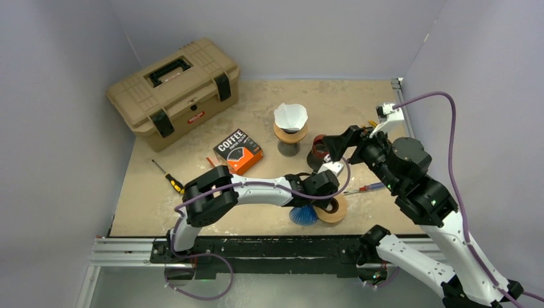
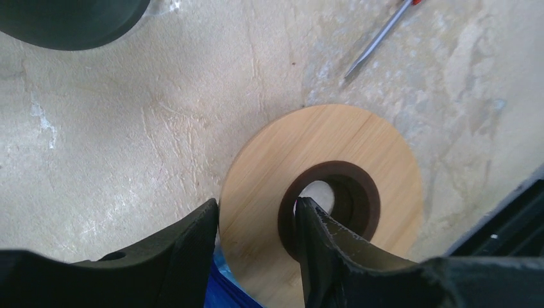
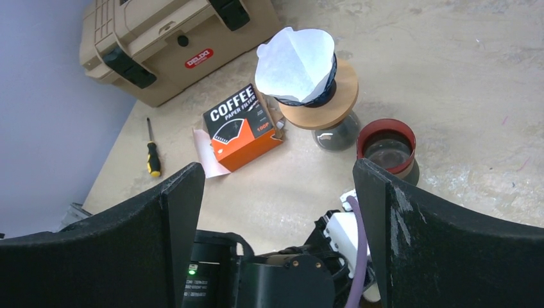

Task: Place the coffee filter in the dripper
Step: Pick up the dripper holder from the center of the board.

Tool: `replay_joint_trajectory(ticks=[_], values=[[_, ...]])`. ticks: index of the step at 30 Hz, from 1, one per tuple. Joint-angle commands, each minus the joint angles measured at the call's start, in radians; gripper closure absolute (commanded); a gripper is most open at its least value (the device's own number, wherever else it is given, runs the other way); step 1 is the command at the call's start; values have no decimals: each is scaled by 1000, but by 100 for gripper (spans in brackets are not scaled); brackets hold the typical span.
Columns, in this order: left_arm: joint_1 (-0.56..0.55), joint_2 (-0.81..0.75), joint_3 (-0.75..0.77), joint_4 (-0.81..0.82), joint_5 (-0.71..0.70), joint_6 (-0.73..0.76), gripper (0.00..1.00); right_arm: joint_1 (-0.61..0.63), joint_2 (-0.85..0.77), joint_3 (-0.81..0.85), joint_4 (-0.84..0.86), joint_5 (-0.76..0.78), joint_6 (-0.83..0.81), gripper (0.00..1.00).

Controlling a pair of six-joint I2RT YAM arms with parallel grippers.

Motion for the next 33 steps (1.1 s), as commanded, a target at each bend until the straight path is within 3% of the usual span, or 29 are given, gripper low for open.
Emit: replay_joint_trajectory(ticks=[1, 13, 16, 24, 29, 33], values=[[1, -121, -26, 108, 36, -36, 55, 1, 10, 37, 12, 25, -1, 12], [71, -312, -168, 291, 138, -119, 61, 1, 17, 45, 18, 18, 0, 11], [86, -316, -179, 289, 151, -107, 54, 1, 21, 47, 13, 18, 0, 11], [57, -180, -50, 46, 49, -7, 21, 1, 16, 42, 18, 24, 0, 11], [17, -82, 21, -70, -41, 20, 15, 1, 20, 45, 8, 28, -7, 11], [4, -26, 29, -70, -48, 23, 15, 1, 17, 42, 8, 30, -8, 11]])
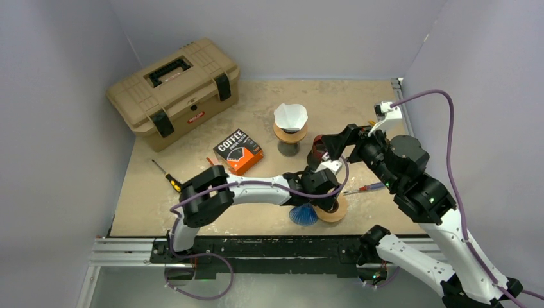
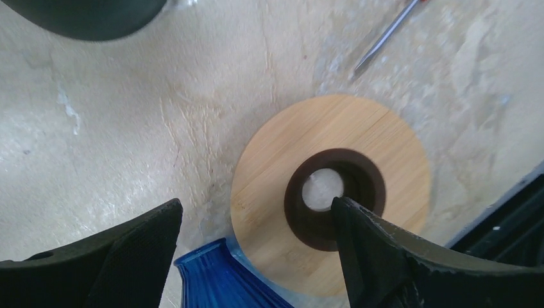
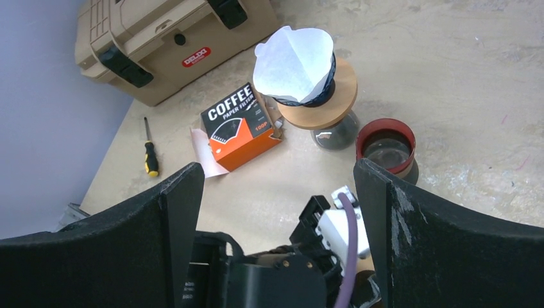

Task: Place the coffee filter in the dripper
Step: Pick up the dripper holder from the center of the board.

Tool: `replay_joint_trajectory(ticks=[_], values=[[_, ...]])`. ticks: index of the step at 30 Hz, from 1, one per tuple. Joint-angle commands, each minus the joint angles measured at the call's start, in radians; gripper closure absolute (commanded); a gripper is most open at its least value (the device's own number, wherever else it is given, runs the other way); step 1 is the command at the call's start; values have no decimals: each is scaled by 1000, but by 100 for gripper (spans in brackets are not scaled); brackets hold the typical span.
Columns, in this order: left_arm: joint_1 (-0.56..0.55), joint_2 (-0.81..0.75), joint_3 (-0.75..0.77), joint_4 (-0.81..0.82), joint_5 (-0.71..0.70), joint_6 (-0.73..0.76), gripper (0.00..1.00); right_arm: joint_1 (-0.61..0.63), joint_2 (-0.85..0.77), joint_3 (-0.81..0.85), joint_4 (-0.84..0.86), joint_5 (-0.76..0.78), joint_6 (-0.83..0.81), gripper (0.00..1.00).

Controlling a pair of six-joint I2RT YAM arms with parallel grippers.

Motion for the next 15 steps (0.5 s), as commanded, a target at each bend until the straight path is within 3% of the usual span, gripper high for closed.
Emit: replay_joint_trajectory(ticks=[1, 6, 15], values=[[-14, 51, 42, -44, -44, 29, 15, 0, -1, 33, 11, 27, -8, 11], [-22, 94, 45, -33, -37, 23, 26, 1, 11, 36, 16, 19, -10, 11], [-25, 94, 49, 9, -16, 3, 64, 1, 2, 32, 15, 18, -6, 11]])
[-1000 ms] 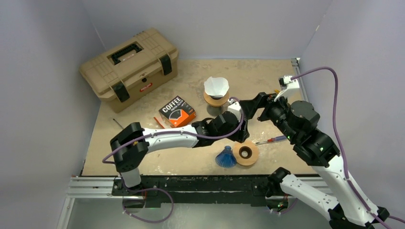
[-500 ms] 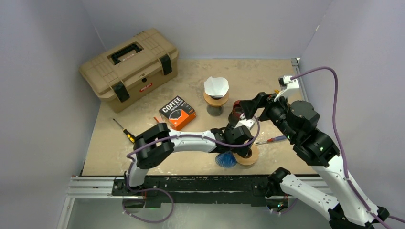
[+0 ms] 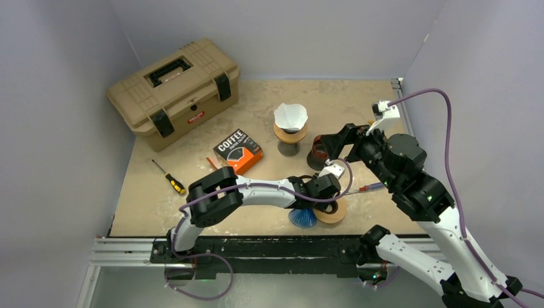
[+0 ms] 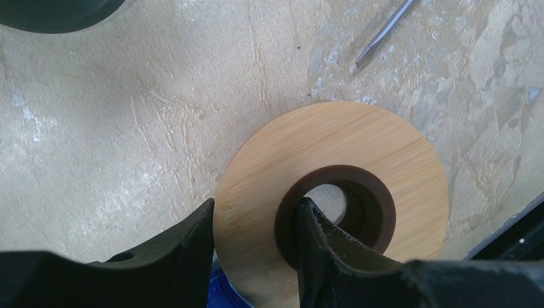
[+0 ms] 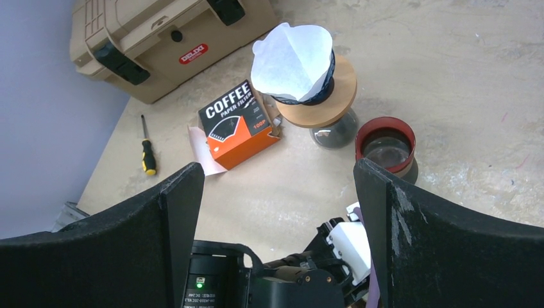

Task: Place the coffee filter in the dripper
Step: Pick up the dripper holder from the center of the board.

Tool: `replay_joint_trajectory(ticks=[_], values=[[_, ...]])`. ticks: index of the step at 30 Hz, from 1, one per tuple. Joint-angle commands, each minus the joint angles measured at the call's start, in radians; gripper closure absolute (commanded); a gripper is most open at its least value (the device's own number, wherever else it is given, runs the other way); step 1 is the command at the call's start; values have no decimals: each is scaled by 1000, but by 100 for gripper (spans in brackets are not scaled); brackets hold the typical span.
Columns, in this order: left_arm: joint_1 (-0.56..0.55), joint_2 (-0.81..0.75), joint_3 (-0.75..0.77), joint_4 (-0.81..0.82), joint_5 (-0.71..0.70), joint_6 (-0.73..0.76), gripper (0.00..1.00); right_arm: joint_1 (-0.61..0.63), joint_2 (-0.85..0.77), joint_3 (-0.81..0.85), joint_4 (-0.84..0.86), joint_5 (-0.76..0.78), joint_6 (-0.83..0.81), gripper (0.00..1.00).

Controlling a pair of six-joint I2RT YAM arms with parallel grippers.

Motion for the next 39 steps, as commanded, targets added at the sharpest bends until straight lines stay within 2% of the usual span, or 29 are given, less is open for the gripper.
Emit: replay_joint_trajectory(ticks=[1, 3, 12, 20, 28, 33, 39], values=[[0, 2, 25, 12, 6, -8, 69, 0, -4, 32, 17, 16, -5, 11], [0, -14, 22, 31, 19, -13, 77, 1, 0, 36, 17, 10, -5, 11], [2, -133, 12, 115, 91, -34, 100, 1, 3, 52, 28, -9, 13, 9], [15, -332, -106, 291, 166, -37, 100, 0, 15, 63, 43, -35, 18, 9], [113, -536, -316, 443, 215, -137, 100, 1, 23, 52, 64, -60, 26, 7], [179, -651, -437, 444, 169, -176, 100, 1, 50, 43, 74, -93, 32, 6], [205, -800, -533, 327, -38, -171, 100, 1, 73, 15, 81, -113, 47, 5]])
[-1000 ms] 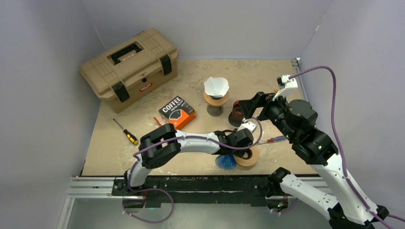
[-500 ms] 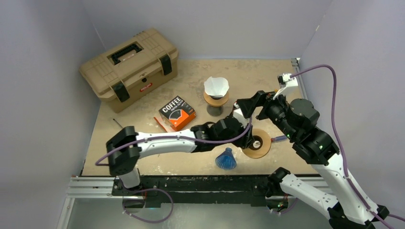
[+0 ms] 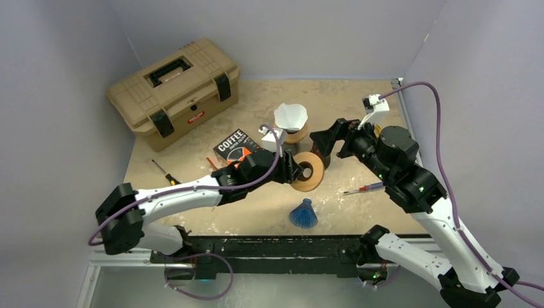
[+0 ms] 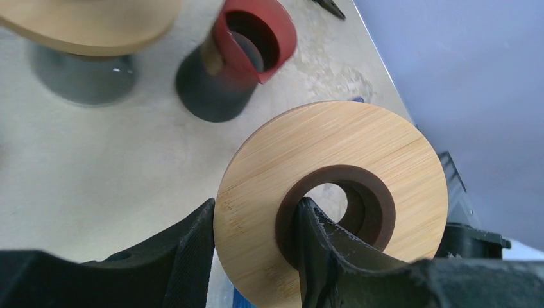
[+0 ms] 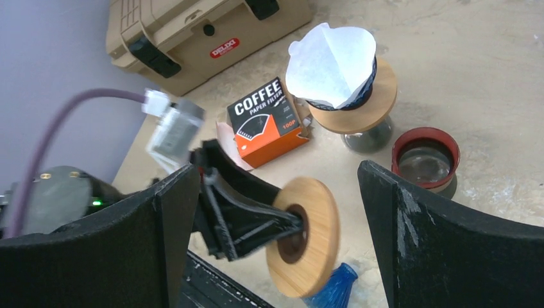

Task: Place the coffee filter in the dripper
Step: Pick up the dripper holder from the center of the board.

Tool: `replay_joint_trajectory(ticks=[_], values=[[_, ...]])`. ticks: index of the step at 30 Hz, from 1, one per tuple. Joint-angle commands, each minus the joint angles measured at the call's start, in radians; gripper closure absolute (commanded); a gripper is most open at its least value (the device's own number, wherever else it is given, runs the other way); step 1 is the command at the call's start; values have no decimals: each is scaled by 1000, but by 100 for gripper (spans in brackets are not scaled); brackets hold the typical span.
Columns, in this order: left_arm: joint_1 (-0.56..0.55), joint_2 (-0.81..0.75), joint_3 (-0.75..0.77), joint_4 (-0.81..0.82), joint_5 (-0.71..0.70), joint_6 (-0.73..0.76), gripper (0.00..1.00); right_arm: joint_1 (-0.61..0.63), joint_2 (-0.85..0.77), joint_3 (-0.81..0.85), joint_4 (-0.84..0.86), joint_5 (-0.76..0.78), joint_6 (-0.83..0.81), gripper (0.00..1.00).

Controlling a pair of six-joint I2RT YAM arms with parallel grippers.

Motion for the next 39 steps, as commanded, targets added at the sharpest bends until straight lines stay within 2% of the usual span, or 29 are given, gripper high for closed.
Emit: replay_joint_trajectory(ticks=[1, 8, 14, 20, 28, 32, 39], values=[[7, -141, -35, -31, -181, -26, 100, -1, 17, -13, 30, -27, 13, 4], [19, -321, -66, -229, -420, 13, 100, -2, 76, -51, 63, -105, 34, 4], [21, -484, -104, -237, -524, 44, 100, -1, 104, -93, 131, -227, 79, 4], [21, -566, -139, -173, -526, 78, 100, -1, 130, -115, 209, -323, 93, 5], [21, -529, -135, -140, -493, 82, 100, -1, 149, -163, 314, -468, 115, 9], [21, -508, -122, -135, -477, 85, 100, -1, 181, -190, 373, -539, 138, 15], [21, -487, -130, -89, -438, 83, 100, -1, 226, -203, 416, -569, 139, 29]])
